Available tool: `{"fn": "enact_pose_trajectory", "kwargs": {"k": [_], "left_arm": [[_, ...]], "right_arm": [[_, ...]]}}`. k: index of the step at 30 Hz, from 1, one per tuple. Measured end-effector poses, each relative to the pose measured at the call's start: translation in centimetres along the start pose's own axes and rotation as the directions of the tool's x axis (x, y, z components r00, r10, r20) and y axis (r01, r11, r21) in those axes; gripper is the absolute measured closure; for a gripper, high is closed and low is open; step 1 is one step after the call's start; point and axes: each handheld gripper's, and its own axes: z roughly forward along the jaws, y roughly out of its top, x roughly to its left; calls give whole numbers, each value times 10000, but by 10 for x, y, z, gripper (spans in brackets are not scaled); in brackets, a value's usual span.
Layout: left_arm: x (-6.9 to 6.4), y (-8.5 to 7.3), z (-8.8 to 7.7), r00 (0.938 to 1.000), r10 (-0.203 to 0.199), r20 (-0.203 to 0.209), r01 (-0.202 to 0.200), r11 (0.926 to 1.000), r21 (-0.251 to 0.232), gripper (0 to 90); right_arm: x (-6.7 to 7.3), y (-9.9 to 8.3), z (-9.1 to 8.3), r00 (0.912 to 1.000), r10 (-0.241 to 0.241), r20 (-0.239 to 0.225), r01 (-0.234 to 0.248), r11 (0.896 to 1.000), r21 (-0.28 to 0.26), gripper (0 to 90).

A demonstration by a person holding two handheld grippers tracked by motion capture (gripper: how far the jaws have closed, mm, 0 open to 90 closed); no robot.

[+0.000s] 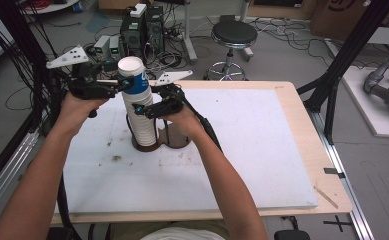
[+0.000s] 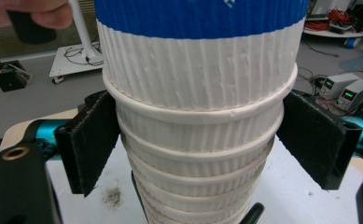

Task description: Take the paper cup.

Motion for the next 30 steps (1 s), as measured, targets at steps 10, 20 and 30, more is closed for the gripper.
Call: {"fn": "enact_pose_trajectory", "kwargs": {"k": [10,20,30], "left_arm": [[-2,9,13,9997,226,26,-226,9990,387,290],[-4,42,5,9999,124,88,-119,9986,-508,295],[-8,81,-11,10000,-20,-50,14,9927,-1209,295]], "right_arm": [[1,0,-2,9999,155,-8,-154,9997,169,151],[1,1,-2,9999,157,-18,-157,9997,189,151],[2,0,-3,9998,180,8,-180,9996,202,147]]}}
